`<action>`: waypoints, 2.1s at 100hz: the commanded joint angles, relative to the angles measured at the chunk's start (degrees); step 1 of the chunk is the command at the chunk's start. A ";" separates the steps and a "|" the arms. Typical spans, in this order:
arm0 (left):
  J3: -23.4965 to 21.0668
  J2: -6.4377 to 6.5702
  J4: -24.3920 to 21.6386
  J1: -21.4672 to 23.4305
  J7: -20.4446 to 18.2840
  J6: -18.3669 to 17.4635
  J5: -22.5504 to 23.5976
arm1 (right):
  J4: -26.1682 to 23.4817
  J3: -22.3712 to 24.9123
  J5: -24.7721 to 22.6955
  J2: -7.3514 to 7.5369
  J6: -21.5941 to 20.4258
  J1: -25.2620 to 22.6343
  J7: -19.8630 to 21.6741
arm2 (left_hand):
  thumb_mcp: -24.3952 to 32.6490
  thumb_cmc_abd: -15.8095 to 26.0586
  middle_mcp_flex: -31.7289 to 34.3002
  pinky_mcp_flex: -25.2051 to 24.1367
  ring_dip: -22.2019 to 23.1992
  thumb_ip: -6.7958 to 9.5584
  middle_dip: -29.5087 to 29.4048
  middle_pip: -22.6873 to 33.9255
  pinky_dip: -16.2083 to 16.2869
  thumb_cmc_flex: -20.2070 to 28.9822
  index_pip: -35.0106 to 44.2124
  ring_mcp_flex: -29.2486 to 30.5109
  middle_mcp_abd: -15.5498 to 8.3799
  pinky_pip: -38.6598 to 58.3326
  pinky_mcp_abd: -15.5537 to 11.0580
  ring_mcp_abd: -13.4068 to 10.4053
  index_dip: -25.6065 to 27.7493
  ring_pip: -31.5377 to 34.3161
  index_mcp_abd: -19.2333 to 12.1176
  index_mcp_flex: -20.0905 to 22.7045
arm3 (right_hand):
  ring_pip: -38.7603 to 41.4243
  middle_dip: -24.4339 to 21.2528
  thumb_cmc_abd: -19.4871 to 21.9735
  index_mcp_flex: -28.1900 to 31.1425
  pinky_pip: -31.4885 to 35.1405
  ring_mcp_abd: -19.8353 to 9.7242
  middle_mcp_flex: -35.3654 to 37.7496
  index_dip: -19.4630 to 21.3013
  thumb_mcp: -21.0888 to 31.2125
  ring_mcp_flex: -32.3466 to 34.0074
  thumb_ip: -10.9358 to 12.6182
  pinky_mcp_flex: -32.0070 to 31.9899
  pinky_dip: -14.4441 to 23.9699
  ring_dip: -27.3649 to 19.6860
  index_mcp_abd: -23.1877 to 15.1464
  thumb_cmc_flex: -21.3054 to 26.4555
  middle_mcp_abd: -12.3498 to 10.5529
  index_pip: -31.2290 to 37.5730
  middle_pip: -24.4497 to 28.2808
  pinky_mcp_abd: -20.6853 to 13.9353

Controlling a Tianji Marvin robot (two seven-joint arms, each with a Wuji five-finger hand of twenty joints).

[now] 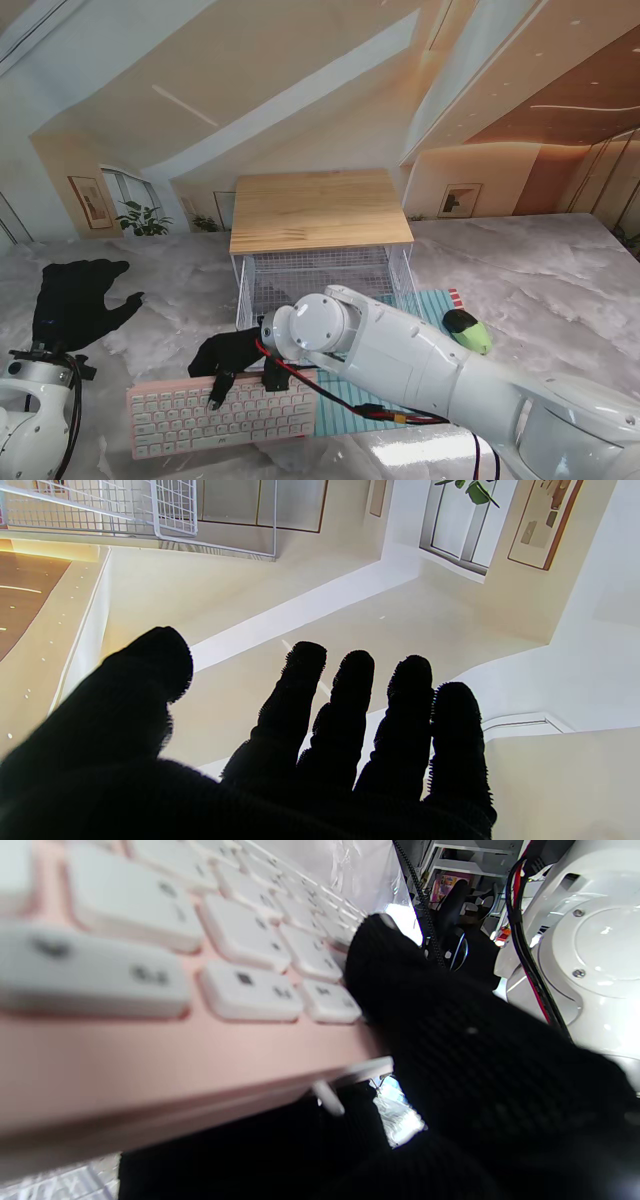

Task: Unroll the mouse pad and set up the keyboard and mouse from the tabletop organizer

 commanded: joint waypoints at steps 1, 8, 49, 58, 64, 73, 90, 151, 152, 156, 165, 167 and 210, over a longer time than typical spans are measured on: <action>0.28 -0.05 -0.20 -0.03 -0.83 0.09 -0.16 | -0.50 -0.48 -0.58 -0.28 0.35 -0.28 0.49 | 1.05 0.32 -1.62 -1.12 -0.20 -1.02 -0.43 -0.45 -0.43 -0.29 -0.79 -2.19 -0.75 -0.74 -1.56 -0.86 -0.60 -0.57 0.53 -0.42 | 3.15 -0.25 5.25 5.35 1.53 0.08 0.21 1.59 8.39 2.70 2.48 1.72 -0.52 -0.06 -7.52 7.36 0.79 8.97 1.37 -1.80; 0.32 -0.06 -0.17 -0.04 -0.78 0.09 -0.21 | -0.23 -0.85 -0.96 -0.47 0.40 -0.17 0.54 | 1.04 0.36 -1.64 -1.14 -0.22 -1.03 -0.43 -0.46 -0.44 -0.33 -0.82 -2.19 -0.84 -0.76 -1.58 -0.88 -0.61 -0.58 0.45 -0.48 | 3.19 -0.31 5.39 5.30 1.59 -0.03 0.12 1.57 8.34 2.70 2.51 1.77 -0.62 -0.11 -7.52 7.29 0.78 8.97 1.44 -1.90; 0.21 -0.09 -0.19 0.19 -0.57 -0.09 -0.25 | 0.78 -1.31 -1.21 -1.28 2.92 -0.73 0.47 | 1.15 0.26 -1.63 -1.14 -0.23 -1.05 -0.43 -0.45 -0.45 -0.34 -0.81 -2.18 -0.87 -0.74 -1.59 -0.79 -0.61 -0.56 0.48 -0.38 | 3.30 -1.65 7.03 3.95 1.89 -0.10 -1.09 0.06 7.09 2.11 3.00 1.68 -1.79 -0.72 -5.99 7.06 1.76 7.94 1.81 -2.22; 0.23 -0.10 -0.20 0.21 -0.59 -0.06 -0.27 | 0.72 -1.48 -2.81 -1.27 2.73 -0.91 -0.78 | 1.13 0.25 -1.69 -1.18 -0.24 -1.06 -0.43 -0.46 -0.47 -0.42 -0.82 -2.28 -0.84 -0.77 -1.60 -0.82 -0.61 -0.60 0.45 -0.40 | 1.08 -3.66 8.15 3.26 0.34 1.02 -2.20 -2.43 6.07 0.86 3.40 0.20 -3.18 -1.99 -5.22 6.59 1.93 6.90 0.91 -1.78; 0.23 -0.10 -0.19 0.20 -0.56 -0.07 -0.26 | 0.81 -1.59 -3.42 -1.27 2.51 -0.91 -1.15 | 1.13 0.32 -1.66 -1.18 -0.25 -1.08 -0.43 -0.46 -0.47 -0.39 -0.83 -2.31 -0.79 -0.77 -1.60 -0.82 -0.62 -0.61 0.48 -0.45 | -0.33 -4.45 8.36 2.43 -0.91 1.53 -3.16 -3.68 5.72 0.01 3.61 -0.89 -4.15 -2.67 -4.69 6.42 2.11 6.40 0.49 -1.45; 0.25 -0.10 -0.18 0.18 -0.56 -0.05 -0.27 | 0.75 -1.73 -4.74 -1.18 2.15 -1.10 -2.13 | 1.11 0.32 -1.63 -1.18 -0.24 -1.08 -0.43 -0.45 -0.48 -0.38 -0.83 -2.25 -0.84 -0.77 -1.60 -0.80 -0.61 -0.58 0.48 -0.47 | -1.63 -5.44 8.45 1.42 -1.98 2.13 -4.46 -5.15 5.14 -1.34 3.61 -2.37 -4.96 -3.32 -3.90 5.97 2.31 5.46 -0.16 -1.32; 0.37 -0.08 -0.12 0.06 -0.69 -0.01 -0.31 | 0.62 -1.76 -6.23 -1.19 2.14 -1.68 -3.64 | 1.08 0.31 -1.67 -1.18 -0.25 -1.09 -0.43 -0.46 -0.48 -0.36 -0.80 -2.27 -0.75 -0.77 -1.60 -0.86 -0.60 -0.59 0.52 -0.43 | -3.40 -6.70 8.98 -0.18 -3.31 2.70 -6.36 -6.60 4.13 -3.02 3.68 -4.32 -6.19 -4.14 -3.17 5.39 2.40 4.73 -0.58 -0.95; 0.42 -0.10 -0.01 -0.09 -0.47 -0.19 -0.36 | -2.90 -2.14 -11.02 0.13 5.08 -4.17 -7.23 | 1.03 0.29 -1.55 -1.22 -0.24 -1.07 -0.43 -0.45 -0.52 -0.39 -0.79 -2.18 -0.83 -0.82 -1.66 -0.82 -0.60 -0.55 0.44 -0.41 | -12.69 -10.38 9.60 -2.80 -5.18 3.53 -12.11 -12.60 2.64 -6.52 4.40 -9.15 -11.21 -3.52 0.72 -0.03 3.32 -0.26 -0.87 1.24; 0.42 -0.10 -0.01 -0.10 -0.48 -0.20 -0.36 | -3.01 -2.14 -11.14 0.16 5.21 -4.24 -7.32 | 1.04 0.30 -1.58 -1.22 -0.24 -1.06 -0.43 -0.46 -0.52 -0.38 -0.80 -2.22 -0.85 -0.82 -1.66 -0.85 -0.60 -0.57 0.45 -0.44 | -12.80 -10.38 9.67 -2.80 -5.24 3.58 -12.16 -12.63 2.65 -6.57 4.41 -9.24 -11.29 -3.50 0.71 -0.11 3.34 -0.34 -0.89 1.31; 0.43 -0.09 0.02 -0.13 -0.49 -0.25 -0.37 | -3.45 -2.16 -11.55 0.29 5.82 -4.46 -7.59 | 1.04 0.37 -1.60 -1.22 -0.24 -1.06 -0.44 -0.46 -0.52 -0.41 -0.79 -2.23 -0.85 -0.82 -1.66 -0.89 -0.59 -0.58 0.43 -0.41 | -13.27 -10.36 9.87 -2.78 -5.49 3.83 -12.49 -12.73 2.64 -6.76 4.45 -9.54 -11.66 -3.43 0.99 -0.40 3.48 -0.72 -0.98 1.58; 0.46 -0.09 0.06 -0.17 -0.51 -0.31 -0.39 | -4.23 -2.25 -12.56 0.55 6.98 -4.90 -8.17 | 1.04 0.30 -1.64 -1.22 -0.25 -1.06 -0.44 -0.49 -0.52 -0.42 -0.80 -2.25 -0.84 -0.82 -1.66 -0.88 -0.59 -0.59 0.50 -0.46 | -14.86 -9.93 10.27 -2.66 -6.25 4.38 -13.55 -12.86 2.60 -7.39 4.75 -10.50 -13.11 -3.25 1.70 -1.17 3.70 -2.45 -1.02 2.23; 0.47 -0.09 0.06 -0.18 -0.52 -0.31 -0.39 | -4.41 -2.28 -12.83 0.61 7.21 -4.98 -8.32 | 1.05 0.27 -1.60 -1.23 -0.24 -1.06 -0.44 -0.47 -0.52 -0.41 -0.78 -2.21 -0.80 -0.83 -1.65 -0.89 -0.59 -0.58 0.49 -0.42 | -15.00 -9.90 10.37 -2.68 -6.32 4.41 -13.66 -12.84 2.58 -7.47 4.76 -10.65 -13.26 -3.23 1.73 -1.29 3.69 -2.61 -1.05 2.26; 0.66 -0.04 0.15 -0.50 -0.73 -0.42 -0.39 | -6.10 -0.46 -13.81 1.72 9.21 -7.32 -10.77 | 1.06 0.29 -1.57 -1.20 -0.27 -1.08 -0.44 -0.47 -0.51 -0.45 -0.77 -2.24 -0.84 -0.78 -1.68 -0.92 -0.58 -0.62 0.43 -0.41 | -23.89 -10.08 13.55 -1.66 -10.57 7.05 -18.25 -5.90 1.65 -13.05 11.45 -18.75 -22.07 -4.41 3.45 -10.97 3.65 -18.87 -4.91 6.50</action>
